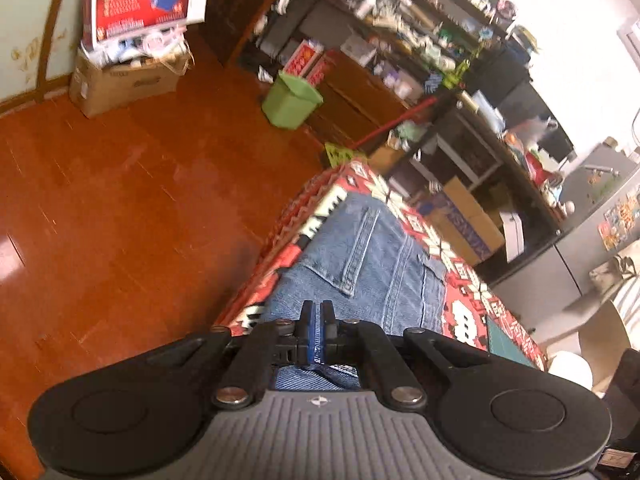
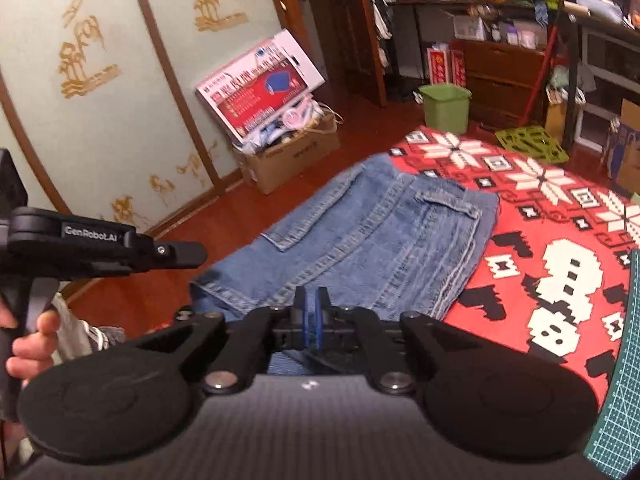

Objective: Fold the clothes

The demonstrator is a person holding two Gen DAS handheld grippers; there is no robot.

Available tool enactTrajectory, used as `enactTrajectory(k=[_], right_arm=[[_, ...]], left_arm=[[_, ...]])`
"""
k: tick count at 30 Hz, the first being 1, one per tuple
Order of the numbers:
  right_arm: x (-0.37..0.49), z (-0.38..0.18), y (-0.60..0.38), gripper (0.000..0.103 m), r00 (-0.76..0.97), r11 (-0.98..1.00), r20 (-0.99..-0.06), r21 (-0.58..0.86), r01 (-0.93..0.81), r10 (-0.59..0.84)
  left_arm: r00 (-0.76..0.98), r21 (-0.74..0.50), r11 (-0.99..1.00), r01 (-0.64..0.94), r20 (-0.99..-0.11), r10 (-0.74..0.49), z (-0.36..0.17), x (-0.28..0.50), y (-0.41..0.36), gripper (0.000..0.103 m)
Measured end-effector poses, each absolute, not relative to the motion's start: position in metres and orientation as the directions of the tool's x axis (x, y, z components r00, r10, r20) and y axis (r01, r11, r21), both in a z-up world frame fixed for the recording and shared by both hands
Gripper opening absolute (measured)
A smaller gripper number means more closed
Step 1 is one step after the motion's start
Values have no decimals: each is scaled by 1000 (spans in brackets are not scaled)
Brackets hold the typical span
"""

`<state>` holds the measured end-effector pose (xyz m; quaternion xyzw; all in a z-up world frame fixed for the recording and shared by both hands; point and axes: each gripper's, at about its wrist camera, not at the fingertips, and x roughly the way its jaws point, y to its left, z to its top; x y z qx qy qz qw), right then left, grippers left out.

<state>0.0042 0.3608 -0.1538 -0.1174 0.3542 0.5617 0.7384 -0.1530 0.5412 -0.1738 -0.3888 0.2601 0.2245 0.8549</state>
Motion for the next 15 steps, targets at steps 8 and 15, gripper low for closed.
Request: enactTrajectory(k=[8,15], right_arm=[[8,-192,342,0,115,382,-646,291,-877,755],[19,-184,334,0,84,361,-657,298,-884,749]], left_arm=[[774,-557,599,-576,-608,179,-199,-166,541,3],[773,-560,598,-573,-611,168,-196,-177,536,3]])
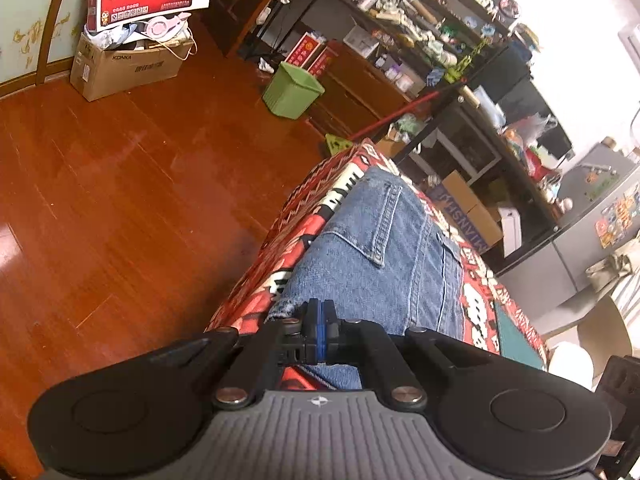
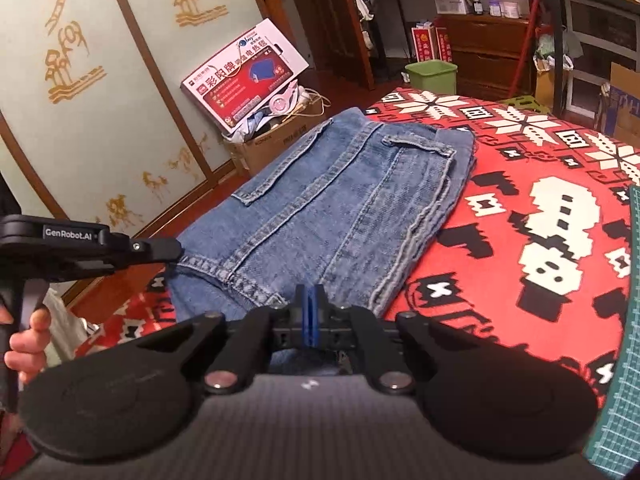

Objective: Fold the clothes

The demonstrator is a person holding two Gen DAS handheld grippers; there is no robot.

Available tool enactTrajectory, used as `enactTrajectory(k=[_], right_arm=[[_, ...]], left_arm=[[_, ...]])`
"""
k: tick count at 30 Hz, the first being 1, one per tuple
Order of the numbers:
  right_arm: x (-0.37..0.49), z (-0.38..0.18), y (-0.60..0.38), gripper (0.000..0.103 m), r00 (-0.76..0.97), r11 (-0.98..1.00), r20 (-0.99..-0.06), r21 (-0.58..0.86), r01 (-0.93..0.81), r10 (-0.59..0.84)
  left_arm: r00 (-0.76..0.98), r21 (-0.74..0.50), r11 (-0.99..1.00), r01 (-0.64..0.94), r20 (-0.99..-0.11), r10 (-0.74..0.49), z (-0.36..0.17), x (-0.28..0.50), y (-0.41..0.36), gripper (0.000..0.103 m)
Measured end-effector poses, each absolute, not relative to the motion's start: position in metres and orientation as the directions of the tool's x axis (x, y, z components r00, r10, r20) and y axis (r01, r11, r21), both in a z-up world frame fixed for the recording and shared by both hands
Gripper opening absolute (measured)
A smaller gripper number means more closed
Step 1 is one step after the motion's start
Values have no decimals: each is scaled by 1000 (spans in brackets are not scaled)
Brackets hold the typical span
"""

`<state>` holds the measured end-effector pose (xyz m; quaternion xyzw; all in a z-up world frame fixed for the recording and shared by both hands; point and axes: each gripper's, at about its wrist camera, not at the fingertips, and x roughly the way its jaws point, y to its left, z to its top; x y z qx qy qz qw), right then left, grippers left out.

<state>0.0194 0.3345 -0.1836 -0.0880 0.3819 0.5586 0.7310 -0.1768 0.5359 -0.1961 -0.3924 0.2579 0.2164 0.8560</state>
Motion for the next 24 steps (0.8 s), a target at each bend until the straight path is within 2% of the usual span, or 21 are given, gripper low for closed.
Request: enactTrajectory(k=[3,7,12,18,21,22,24], right_arm=[[32,-170,331,9,99,360,-642,290,-887,761],[60,-143,337,9,105,354,-606,309,-883,789],[104,-127,390,9,105,341,-601,292,-894,792],[136,-159,459,8,70,348,-633,327,-879,771],[148,-179,484,7,63,362,-664,324,-874,745],[151,-187,486,2,65,368,-683,310,-877,728],[156,-196,481,1,48,348,-666,325,-880,745]], left_arm=[[765,-534,618,-577,-618,181,-181,-172,537,3],[785,-537,643,-546,-596,169,-154,-147,547,3],[790,-508,702,-499,-600,127,-136,-75,568,3],[760,-499,697,-515,-642,102,-161,-3,586,3],[715,-406,750,-522,-687,126,-174,17,578,3],[698,-371,767,-523,-703,136,-178,22,574,3],[690,-342,791,-507,-711,136,-185,23,570,2]])
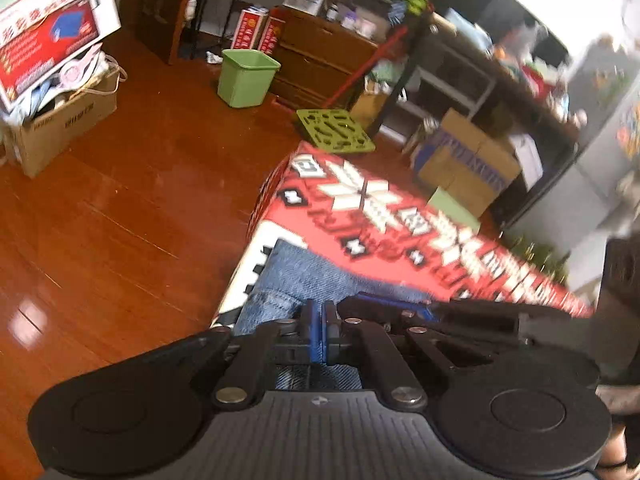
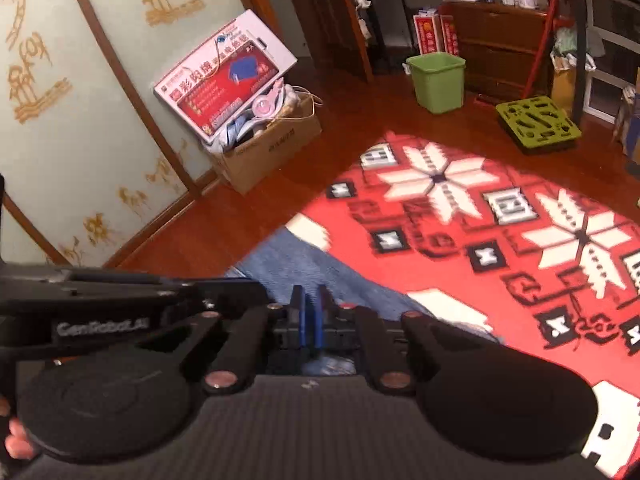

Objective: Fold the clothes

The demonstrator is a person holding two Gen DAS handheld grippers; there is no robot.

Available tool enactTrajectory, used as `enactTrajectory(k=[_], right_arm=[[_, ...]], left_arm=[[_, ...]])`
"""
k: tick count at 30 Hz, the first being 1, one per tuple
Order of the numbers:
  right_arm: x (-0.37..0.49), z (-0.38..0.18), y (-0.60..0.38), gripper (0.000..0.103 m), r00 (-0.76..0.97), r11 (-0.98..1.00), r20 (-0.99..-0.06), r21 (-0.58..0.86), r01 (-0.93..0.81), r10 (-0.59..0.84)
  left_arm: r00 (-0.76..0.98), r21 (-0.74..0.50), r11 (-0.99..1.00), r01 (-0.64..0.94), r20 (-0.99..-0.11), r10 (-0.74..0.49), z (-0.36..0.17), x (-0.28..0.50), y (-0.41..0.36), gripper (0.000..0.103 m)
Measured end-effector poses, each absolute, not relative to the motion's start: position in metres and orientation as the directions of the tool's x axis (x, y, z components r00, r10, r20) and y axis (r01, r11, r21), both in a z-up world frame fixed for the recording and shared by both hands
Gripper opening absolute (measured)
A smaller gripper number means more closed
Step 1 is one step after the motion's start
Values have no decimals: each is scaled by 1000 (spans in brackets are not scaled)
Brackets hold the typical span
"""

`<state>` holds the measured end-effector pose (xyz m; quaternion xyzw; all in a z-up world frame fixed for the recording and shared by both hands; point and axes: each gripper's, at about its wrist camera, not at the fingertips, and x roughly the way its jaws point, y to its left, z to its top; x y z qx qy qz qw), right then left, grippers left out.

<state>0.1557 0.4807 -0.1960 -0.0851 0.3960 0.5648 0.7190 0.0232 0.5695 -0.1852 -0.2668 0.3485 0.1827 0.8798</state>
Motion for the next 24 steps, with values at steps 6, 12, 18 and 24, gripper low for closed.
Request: enactTrajectory(k=[6,12,18,24], right_arm=[[164,-200,471,0,43,335,-646,337,-880,762],[173,-180,463,4,146,405,-649,270,-874,747],[186,-194,469,4,86,386,-676,307,-870,732],[212,-205,453,3,205,493,-699,237,-837,685]], left_arm=[[696,-353,799,-487,-709,111,-192,16,570,3],[706,-373,784,-497,-699,115,-179,25,580,2],[664,-308,822,-479,-739,111,-183,58,582,3],[655,-305,811,-500,-745,124,-192,64,588,3]])
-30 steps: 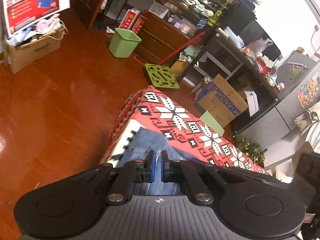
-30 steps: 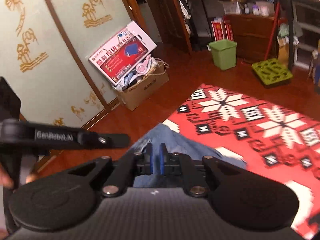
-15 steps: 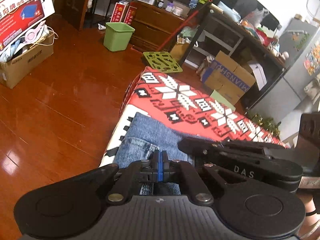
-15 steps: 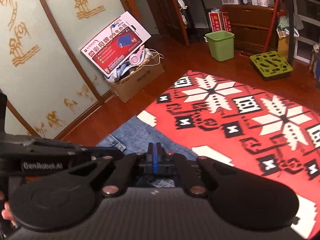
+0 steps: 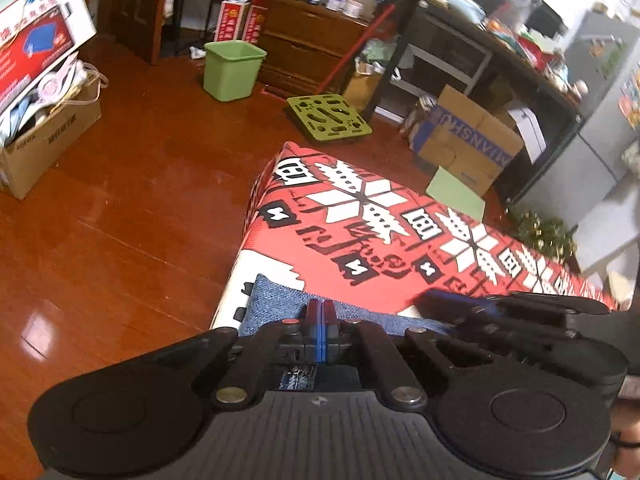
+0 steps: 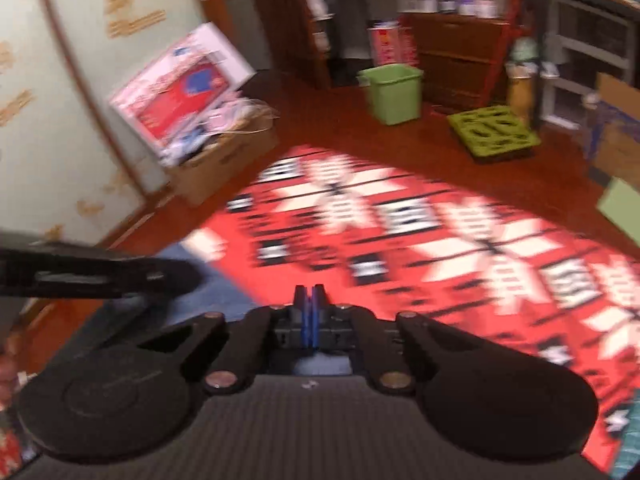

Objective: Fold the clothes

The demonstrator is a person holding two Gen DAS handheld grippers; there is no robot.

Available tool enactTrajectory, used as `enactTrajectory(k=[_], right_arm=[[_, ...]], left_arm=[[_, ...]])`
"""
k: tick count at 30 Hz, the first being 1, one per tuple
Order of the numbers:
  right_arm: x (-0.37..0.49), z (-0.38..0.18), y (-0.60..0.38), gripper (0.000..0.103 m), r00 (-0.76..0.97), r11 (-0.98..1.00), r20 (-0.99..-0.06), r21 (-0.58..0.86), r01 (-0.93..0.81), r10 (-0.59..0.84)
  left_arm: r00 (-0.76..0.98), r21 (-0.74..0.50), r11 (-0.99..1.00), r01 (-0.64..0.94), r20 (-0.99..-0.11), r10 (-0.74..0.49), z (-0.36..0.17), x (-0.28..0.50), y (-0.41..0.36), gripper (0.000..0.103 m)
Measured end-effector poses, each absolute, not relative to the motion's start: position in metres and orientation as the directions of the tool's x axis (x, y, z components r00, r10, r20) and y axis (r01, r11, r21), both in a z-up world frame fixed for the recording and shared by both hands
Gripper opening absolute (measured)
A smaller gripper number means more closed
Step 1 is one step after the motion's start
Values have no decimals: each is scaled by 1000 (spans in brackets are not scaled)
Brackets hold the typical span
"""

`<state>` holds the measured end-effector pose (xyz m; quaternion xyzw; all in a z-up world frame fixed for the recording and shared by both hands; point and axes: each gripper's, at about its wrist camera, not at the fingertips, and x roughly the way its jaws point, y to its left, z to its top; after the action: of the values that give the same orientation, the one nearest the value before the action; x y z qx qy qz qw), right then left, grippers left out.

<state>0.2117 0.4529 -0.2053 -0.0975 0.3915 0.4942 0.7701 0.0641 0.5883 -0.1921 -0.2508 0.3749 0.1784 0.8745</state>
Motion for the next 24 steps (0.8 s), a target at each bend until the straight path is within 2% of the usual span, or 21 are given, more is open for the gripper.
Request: enactTrajectory(k=[8,12,17,24], right_arm=[[202,-177,407,9,184,408,-601,261,-875,778],[190,-186,411,10,177,402,-645,219,-889,743],[195,-198,409,11,190,440,-661,234,-867,726],[197,-198,410,13,190,459,-671,249,-853,717]], left_arm=[[710,-359,813,-458,-698,91,-169,62,572,4],[691,-339,836,-432,-720,65,-170,72,555,4],[677,-343,830,-439,-734,55,-187,88,540,4],[649,-237,863,-446,-749,130,-187,115,510,0]])
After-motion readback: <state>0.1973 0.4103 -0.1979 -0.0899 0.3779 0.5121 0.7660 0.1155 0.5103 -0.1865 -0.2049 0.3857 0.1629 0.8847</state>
